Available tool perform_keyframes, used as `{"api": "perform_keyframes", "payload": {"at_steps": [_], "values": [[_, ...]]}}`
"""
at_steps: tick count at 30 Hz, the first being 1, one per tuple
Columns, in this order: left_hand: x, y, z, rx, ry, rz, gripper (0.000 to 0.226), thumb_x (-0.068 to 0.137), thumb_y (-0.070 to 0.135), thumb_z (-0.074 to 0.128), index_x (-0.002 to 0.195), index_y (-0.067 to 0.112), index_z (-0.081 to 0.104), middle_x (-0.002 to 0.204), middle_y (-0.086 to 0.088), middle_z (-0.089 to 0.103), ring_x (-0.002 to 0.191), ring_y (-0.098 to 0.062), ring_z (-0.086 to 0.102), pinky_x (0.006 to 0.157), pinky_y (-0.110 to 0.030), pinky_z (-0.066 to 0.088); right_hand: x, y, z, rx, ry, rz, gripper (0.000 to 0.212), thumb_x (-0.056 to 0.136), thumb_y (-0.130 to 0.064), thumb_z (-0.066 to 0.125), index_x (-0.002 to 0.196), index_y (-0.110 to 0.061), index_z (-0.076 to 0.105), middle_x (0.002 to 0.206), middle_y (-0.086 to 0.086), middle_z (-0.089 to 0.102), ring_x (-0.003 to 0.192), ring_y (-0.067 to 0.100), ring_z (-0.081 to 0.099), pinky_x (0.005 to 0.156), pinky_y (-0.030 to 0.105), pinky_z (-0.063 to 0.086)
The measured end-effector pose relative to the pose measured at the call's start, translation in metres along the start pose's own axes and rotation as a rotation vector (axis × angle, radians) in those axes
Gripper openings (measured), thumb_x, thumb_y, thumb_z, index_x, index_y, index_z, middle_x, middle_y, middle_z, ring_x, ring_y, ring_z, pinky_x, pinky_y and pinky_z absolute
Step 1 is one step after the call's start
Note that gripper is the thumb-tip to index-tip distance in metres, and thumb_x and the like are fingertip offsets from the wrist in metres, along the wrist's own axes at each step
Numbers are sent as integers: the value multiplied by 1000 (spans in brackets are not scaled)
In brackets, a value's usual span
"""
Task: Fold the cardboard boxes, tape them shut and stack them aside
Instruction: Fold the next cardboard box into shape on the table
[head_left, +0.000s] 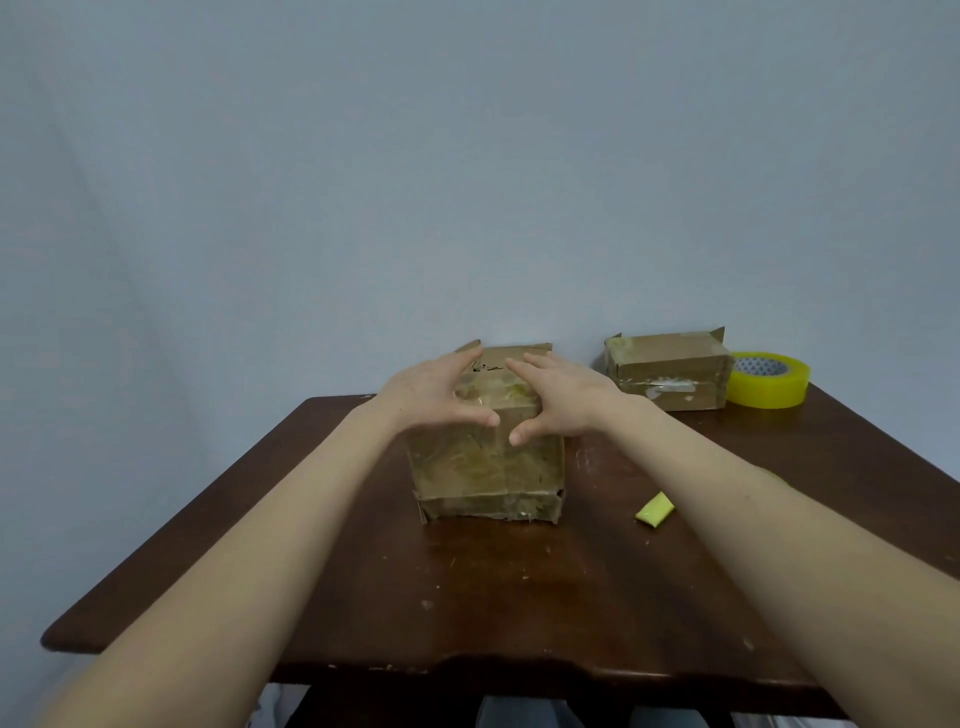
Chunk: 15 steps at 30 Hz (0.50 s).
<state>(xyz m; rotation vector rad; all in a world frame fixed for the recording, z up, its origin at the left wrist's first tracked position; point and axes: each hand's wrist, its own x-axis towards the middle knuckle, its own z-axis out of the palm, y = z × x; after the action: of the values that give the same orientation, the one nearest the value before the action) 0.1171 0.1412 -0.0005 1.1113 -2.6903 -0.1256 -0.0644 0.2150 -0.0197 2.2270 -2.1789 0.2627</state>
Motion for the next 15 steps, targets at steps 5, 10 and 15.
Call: {"api": "perform_keyframes", "payload": {"at_steps": [5,10,15], "values": [[-8,20,1,28,-25,65,107,68,65,69,152,29,14,156,8,24,141,-13,28,112,-38,31,-9,13,2,126,-39,48,119,67,-58,76,153,-25,0,162,4,2,149,21,1,118,49,18],[-12,45,3,21,-24,123,103,71,60,70,151,25,16,156,7,24,142,-13,25,113,-37,30,-29,29,-4,226,-44,95,123,67,-45,83,154,-21,0,161,2,6,148,21,12,118,43,20],[-1,97,20,13,226,280,61,88,47,57,142,24,39,142,4,46,128,-15,45,103,-37,41,-52,56,-7,216,112,258,87,79,-29,73,150,-19,24,153,7,31,138,25,34,108,40,36]]}}
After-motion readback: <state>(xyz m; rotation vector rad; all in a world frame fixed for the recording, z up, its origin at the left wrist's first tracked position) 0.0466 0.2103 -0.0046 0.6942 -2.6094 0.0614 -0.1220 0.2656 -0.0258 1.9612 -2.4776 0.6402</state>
